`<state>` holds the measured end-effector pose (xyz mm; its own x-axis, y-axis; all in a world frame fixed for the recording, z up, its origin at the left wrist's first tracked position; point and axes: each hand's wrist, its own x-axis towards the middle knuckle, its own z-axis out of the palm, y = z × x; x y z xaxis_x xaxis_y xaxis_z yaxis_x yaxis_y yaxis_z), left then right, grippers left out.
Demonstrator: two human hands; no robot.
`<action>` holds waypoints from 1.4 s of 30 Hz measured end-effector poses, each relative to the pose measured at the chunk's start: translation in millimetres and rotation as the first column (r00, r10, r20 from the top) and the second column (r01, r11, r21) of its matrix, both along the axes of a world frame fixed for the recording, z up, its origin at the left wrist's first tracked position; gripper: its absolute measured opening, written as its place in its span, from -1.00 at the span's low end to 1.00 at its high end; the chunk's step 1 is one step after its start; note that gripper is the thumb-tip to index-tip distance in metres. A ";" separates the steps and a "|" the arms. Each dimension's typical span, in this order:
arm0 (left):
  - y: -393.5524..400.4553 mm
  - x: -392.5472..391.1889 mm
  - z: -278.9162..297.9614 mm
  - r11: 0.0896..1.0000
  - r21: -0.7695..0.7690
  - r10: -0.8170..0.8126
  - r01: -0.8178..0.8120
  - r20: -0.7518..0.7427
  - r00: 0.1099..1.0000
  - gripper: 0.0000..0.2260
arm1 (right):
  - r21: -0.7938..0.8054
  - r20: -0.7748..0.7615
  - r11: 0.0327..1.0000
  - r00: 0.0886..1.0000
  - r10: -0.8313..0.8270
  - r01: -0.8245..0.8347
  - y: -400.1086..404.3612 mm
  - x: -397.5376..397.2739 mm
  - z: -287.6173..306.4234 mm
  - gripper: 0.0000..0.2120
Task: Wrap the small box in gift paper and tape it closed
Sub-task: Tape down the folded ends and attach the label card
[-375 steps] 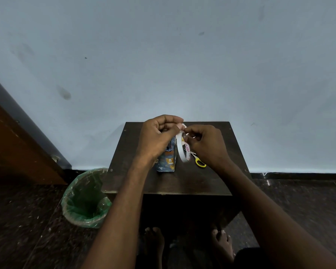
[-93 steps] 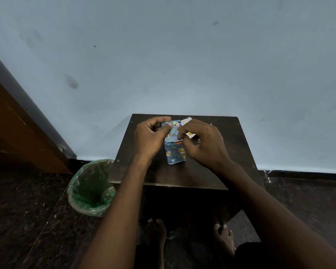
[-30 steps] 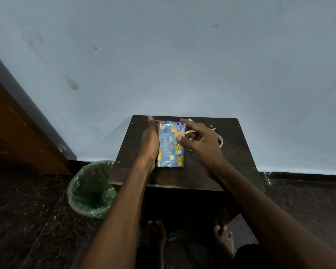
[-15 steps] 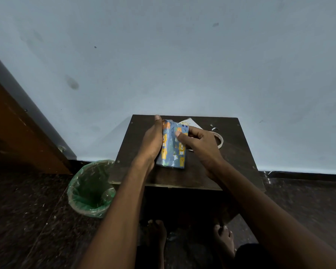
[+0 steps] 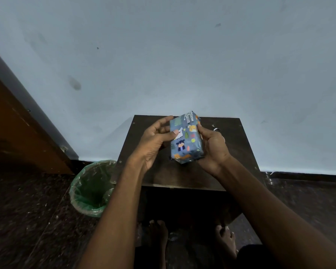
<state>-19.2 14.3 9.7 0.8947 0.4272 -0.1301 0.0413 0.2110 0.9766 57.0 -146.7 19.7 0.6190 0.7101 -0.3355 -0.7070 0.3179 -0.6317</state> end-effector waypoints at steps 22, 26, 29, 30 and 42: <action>-4.1 -1.7 -0.7 0.982 0.189 -0.049 0.019 0.154 0.987 -0.49 | -0.342 0.208 0.930 0.976 -0.062 0.132 9.3 7.7 -19.0 -0.66; -10.2 1.9 -2.7 0.945 0.319 0.023 -0.069 0.144 0.989 -0.51 | -0.371 0.199 0.915 0.976 -0.090 0.160 14.1 4.4 -22.8 -0.67; -10.9 5.3 -7.1 0.911 0.401 0.044 -0.098 0.142 0.989 -0.51 | -0.387 0.191 0.907 0.976 -0.100 0.168 15.8 3.2 -22.8 -0.68; -11.3 5.8 -7.6 0.902 0.421 0.044 -0.097 0.136 0.990 -0.51 | -0.393 0.192 0.904 0.977 -0.096 0.166 15.5 3.3 -22.3 -0.68; -15.2 9.8 -8.6 0.897 0.391 0.172 -0.206 0.121 0.978 -0.69 | -0.466 0.298 0.857 0.951 -0.079 0.217 16.5 -1.0 -18.2 -0.68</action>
<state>-9.4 -0.9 1.2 0.7922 0.5898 0.1567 -0.0439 -0.2010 0.9786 56.1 -130.2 1.4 0.8165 0.3891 -0.4265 -0.4658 0.0077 -0.8849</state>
